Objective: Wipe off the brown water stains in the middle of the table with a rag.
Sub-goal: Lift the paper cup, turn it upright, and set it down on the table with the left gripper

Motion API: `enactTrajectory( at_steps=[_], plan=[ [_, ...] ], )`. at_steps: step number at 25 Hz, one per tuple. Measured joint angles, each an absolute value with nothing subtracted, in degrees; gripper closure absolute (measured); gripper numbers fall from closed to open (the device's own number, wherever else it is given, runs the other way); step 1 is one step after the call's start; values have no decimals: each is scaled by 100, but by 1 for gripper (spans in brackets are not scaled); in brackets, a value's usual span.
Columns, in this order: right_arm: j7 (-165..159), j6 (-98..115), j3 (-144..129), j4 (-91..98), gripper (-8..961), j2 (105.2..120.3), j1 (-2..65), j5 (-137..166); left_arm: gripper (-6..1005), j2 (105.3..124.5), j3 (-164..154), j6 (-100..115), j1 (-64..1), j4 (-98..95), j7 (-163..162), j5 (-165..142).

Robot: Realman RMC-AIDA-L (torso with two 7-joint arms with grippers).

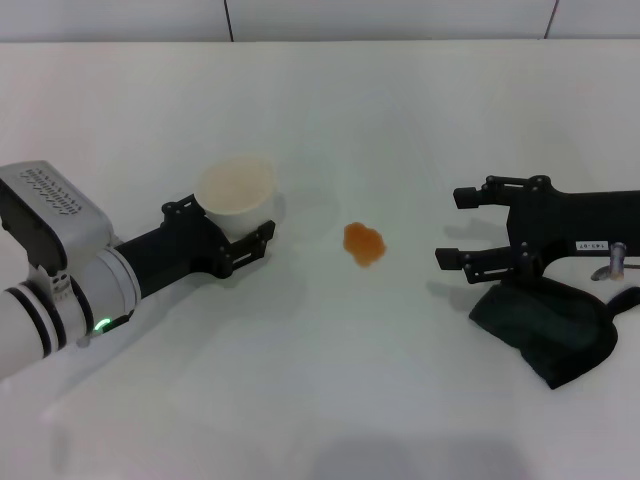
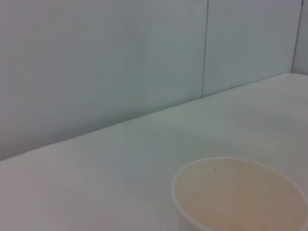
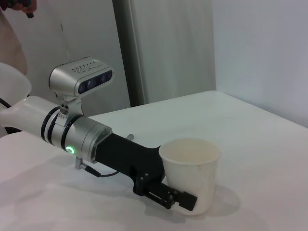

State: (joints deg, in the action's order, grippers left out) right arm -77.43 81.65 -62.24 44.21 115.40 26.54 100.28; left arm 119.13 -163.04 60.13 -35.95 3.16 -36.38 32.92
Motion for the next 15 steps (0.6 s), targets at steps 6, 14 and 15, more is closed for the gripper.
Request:
enactTrajectory(
  at_steps=[6, 14, 15],
  plan=[
    [-7743, 8165, -6204, 4427, 83, 11533, 2639, 10028, 292, 11909, -16304, 6078, -3564, 317, -3639, 3247],
    [-7743, 8165, -6196, 4431, 83, 11531, 2628, 10028, 289, 11908, -16304, 6275, -3497, 324, -3665, 3233],
    [-7743, 8165, -6196, 4431, 83, 11531, 2628, 10028, 288, 11908, -16304, 6275, -3494, 331, -3682, 3221]
  ],
)
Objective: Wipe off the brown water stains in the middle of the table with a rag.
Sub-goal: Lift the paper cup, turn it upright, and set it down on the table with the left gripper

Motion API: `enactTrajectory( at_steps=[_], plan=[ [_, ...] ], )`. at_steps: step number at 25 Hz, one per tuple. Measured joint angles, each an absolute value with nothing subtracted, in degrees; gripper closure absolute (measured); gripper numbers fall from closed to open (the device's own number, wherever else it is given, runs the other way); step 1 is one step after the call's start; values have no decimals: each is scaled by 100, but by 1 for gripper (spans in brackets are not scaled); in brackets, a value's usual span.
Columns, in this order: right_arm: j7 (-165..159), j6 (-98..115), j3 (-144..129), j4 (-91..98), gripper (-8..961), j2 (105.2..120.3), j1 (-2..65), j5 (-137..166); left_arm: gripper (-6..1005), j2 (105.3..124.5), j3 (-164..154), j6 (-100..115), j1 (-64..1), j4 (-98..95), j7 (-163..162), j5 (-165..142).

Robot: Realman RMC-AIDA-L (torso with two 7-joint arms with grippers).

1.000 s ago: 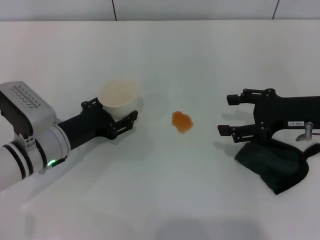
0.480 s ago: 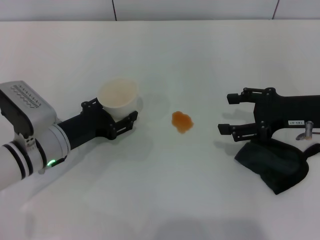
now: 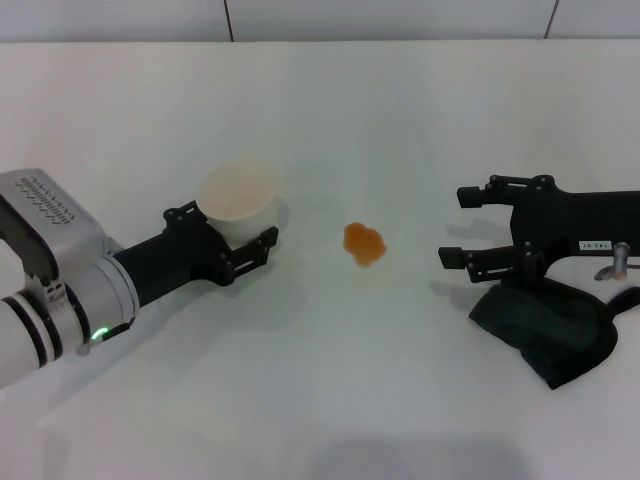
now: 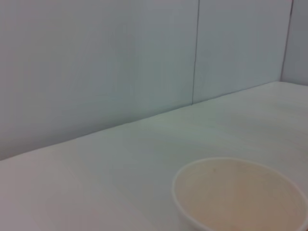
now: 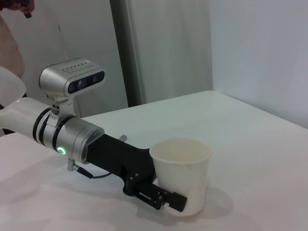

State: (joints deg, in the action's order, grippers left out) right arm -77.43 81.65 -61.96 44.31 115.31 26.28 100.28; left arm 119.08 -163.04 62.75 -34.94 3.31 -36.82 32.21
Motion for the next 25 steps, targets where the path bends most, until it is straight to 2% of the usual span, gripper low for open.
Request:
enactTrajectory(
  at_steps=[8, 14, 25],
  plan=[
    [-7743, 8176, -6196, 4431, 84, 11531, 2628, 10028, 237, 11900, -16303, 6256, -3512, 385, -3736, 3164],
    [-7743, 8165, -6196, 4430, 84, 11531, 2628, 10028, 118, 11900, -16303, 6273, -3532, 397, -3777, 3159],
    [-7743, 8165, -6187, 4429, 84, 11522, 2628, 10028, 118, 11908, -16304, 6487, -3408, 563, -4063, 2845]
  ],
)
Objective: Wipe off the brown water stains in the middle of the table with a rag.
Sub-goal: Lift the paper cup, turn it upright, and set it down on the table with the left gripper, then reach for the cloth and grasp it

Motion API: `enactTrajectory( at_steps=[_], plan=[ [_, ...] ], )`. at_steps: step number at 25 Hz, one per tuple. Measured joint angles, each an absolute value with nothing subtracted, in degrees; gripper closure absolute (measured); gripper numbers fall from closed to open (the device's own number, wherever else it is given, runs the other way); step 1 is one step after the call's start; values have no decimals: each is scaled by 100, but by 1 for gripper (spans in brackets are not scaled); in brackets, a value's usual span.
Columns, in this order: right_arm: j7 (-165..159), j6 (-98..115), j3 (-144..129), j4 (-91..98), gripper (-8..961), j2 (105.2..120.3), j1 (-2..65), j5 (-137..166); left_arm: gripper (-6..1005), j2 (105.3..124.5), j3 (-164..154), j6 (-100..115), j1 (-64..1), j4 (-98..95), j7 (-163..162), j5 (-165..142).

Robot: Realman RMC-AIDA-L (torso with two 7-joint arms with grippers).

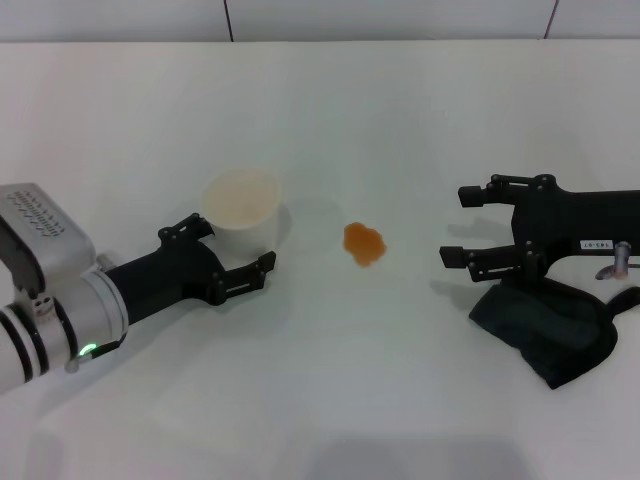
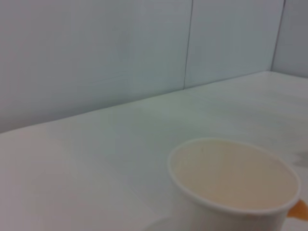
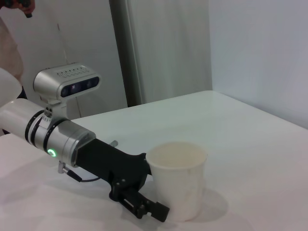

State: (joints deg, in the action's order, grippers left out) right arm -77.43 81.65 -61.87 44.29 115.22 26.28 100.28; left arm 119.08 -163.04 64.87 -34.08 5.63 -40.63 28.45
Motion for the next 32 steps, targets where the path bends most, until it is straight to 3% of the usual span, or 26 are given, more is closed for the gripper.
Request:
enactTrajectory(
  at_steps=[11, 27, 32],
  plan=[
    [-7743, 8165, -6187, 4421, 83, 11522, 2628, 10028, 118, 11915, -16304, 6827, -3236, 734, -4058, 2859],
    [-7752, 8165, -6187, 4400, 84, 11522, 2679, 10028, 118, 11903, -16301, 9388, -2621, 1989, -4709, 3978],
    [-7752, 8166, -6198, 4394, 84, 11523, 2681, 10028, 118, 11898, -16310, 10500, -3027, 2886, -6138, 3794]
  ],
)
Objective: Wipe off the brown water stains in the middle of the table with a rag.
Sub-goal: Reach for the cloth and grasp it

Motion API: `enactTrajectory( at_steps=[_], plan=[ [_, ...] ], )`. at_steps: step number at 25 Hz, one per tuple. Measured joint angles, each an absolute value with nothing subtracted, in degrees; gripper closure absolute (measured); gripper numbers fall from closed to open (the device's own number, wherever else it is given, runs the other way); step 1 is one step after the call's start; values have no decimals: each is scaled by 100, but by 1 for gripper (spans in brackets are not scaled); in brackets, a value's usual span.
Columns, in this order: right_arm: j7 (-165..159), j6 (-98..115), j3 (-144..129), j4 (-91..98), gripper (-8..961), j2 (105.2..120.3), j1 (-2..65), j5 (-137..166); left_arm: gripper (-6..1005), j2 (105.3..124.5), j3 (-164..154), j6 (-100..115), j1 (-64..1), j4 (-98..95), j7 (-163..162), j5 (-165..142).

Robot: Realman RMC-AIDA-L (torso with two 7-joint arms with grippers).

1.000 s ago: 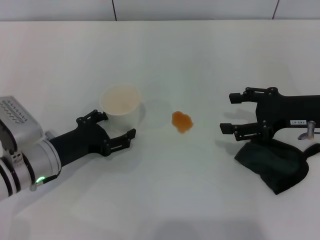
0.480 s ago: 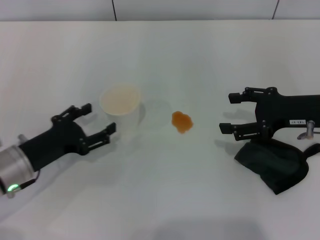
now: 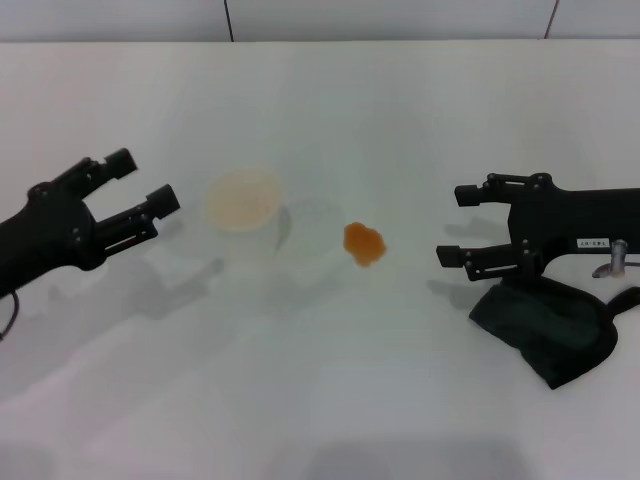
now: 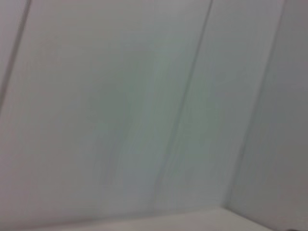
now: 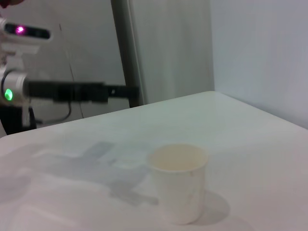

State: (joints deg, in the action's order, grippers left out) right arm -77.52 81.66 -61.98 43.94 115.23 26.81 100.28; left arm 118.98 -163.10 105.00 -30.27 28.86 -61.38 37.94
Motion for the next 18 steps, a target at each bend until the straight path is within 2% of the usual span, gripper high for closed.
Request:
enactTrajectory(
  at_steps=[10, 15, 18],
  plan=[
    [-7752, 8157, -6201, 4364, 83, 11531, 2685, 10029, 118, 11761, -16323, 11135, -4918, 5117, -8196, 1940],
    [-7752, 8144, -6220, 4364, 83, 11531, 2693, 10028, 119, 11613, -16330, 11065, -5819, 5402, -8218, 768],
    [-7758, 8118, -6213, 4364, 83, 11531, 2693, 10028, 119, 11602, -16330, 10888, -6312, 5490, -8163, 67]
  ],
)
